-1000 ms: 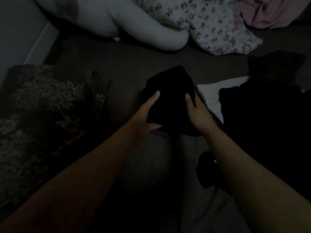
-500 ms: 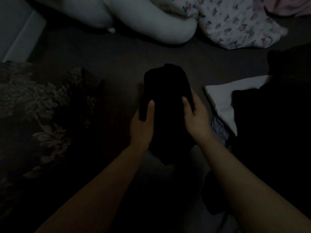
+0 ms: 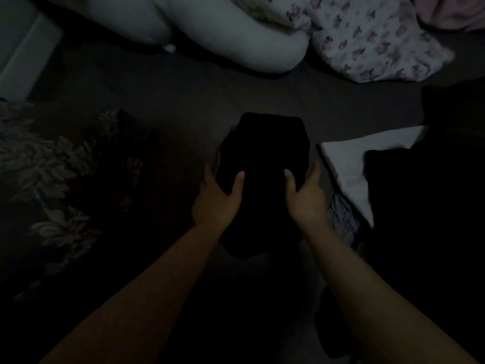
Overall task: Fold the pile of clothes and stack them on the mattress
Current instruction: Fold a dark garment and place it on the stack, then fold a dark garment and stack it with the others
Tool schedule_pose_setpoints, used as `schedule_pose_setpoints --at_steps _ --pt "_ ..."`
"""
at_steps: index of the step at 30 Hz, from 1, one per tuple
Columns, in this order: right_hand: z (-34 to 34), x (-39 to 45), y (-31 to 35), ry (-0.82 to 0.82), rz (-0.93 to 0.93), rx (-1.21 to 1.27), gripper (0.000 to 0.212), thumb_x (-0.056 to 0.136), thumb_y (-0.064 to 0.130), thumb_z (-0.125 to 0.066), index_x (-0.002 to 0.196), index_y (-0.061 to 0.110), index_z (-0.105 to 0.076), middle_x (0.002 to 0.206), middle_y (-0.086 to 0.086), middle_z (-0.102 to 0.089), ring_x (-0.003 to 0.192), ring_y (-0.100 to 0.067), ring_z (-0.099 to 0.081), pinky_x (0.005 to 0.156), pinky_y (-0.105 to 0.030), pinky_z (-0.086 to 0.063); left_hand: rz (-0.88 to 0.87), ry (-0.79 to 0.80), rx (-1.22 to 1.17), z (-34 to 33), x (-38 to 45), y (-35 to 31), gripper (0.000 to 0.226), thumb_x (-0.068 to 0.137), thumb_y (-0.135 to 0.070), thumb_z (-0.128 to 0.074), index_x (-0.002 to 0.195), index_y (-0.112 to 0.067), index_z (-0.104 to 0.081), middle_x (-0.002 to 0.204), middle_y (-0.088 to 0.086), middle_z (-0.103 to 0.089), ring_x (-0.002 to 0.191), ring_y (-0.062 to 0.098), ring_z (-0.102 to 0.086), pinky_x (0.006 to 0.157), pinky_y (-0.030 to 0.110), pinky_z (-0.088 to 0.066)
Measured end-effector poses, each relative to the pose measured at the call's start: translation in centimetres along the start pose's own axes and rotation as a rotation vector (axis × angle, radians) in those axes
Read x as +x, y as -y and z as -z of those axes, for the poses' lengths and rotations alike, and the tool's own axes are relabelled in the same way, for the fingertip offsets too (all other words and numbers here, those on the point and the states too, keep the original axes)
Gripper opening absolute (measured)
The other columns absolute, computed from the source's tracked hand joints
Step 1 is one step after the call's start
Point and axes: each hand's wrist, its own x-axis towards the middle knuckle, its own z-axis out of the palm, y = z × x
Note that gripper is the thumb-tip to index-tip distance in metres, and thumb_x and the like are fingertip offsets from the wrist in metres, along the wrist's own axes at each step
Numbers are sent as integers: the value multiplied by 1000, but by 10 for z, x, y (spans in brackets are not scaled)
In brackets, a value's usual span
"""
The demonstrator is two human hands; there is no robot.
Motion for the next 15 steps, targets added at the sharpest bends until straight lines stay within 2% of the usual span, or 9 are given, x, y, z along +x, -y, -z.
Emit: schedule_pose_setpoints --at_steps 1,3,4,5,7,9,12,15 --pt "-1 -5 1 -106 90 -75 70 97 38 -45 151 12 -9 144 -18 -39 127 -32 -44 97 -35 -39 -99 -119 61 1 -9 -2 85 85 -69 -38 150 -20 -13 148 16 -34 135 32 -34 108 41 -29" --pt "-4 -3 4 -333 426 -250 60 97 31 -46 148 10 -24 144 -19 -37 132 -33 -37 105 -39 -32 -414 -346 187 -1 -17 -8 73 89 -60 -30 149 -20 -21 149 13 -32 140 29 -26 111 44 -23" --pt "-8 5 6 -381 575 -334 54 97 29 -43 146 9 -32 146 -18 -37 135 -33 -33 109 -41 -28 -543 -363 243 -5 -16 -11 65 92 -54 -26 148 -22 -25 151 9 -31 142 26 -22 113 45 -20" --pt "-12 15 7 -355 665 -405 50 97 29 -38 144 9 -36 149 -16 -34 139 -32 -28 112 -44 -23 -620 -295 284 -11 -13 -14 60 94 -49 -21 148 -23 -25 154 5 -26 144 22 -17 116 46 -17" --pt "-23 33 4 -177 670 -477 53 98 35 -25 144 11 -36 155 -14 -21 144 -31 -15 116 -48 -15 -603 -109 319 -26 -7 -13 62 93 -48 -7 150 -26 -14 158 -2 -11 146 15 -4 117 47 -10" --pt "-32 49 -5 -19 606 -487 58 97 41 -20 148 15 -28 158 -13 -9 146 -30 -4 118 -48 -10 -502 -17 321 -41 2 -7 62 92 -50 -3 150 -28 -3 159 -6 -1 146 11 2 118 47 -7" --pt "-36 64 -10 99 568 -475 57 98 43 -22 150 19 -18 159 -11 2 146 -29 8 119 -44 -4 -445 -10 329 -49 12 -4 56 99 -45 -15 150 -29 -1 159 -7 2 146 10 4 118 49 -4" --pt "-26 65 0 181 550 -435 55 102 35 -31 150 18 -15 159 -10 6 145 -28 11 119 -43 -3 -425 3 382 -46 10 -12 56 99 -44 -17 150 -29 1 159 -6 3 146 11 4 117 52 -4"
